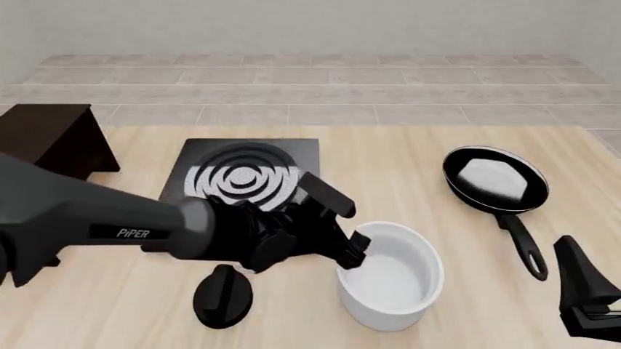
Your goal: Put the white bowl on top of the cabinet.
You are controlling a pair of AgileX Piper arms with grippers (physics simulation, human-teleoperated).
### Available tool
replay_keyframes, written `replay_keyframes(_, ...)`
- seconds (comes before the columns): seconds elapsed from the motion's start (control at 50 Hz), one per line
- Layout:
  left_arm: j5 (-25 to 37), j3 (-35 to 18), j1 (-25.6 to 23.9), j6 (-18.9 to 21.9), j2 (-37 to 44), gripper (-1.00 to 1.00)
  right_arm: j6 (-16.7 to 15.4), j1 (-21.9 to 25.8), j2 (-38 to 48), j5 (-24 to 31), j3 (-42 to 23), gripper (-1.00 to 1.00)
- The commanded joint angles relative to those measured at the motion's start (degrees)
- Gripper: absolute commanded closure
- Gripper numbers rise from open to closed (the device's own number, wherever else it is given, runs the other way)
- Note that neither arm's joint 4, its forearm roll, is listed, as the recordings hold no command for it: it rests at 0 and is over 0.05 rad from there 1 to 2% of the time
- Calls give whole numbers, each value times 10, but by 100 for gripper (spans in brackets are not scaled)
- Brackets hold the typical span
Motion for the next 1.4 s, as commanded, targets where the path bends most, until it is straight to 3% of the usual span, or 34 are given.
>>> replay_keyframes(0.02, 1, -11, -1, -9, 20, -100, 0, 0, 0, 0, 0, -100)
replay_keyframes(0.48, -8, -32, -12, -22, 64, -100, 0, 0, 0, 0, 0, -100)
replay_keyframes(0.5, -6, -32, -15, -26, 62, 100, 0, 0, 0, 0, 0, -100)
replay_keyframes(0.84, 1, -21, -16, -32, 25, 100, 0, 0, 0, 0, 0, -100)
replay_keyframes(1.4, 36, 10, 12, -27, -104, 100, 0, 0, 0, 0, 0, -100)
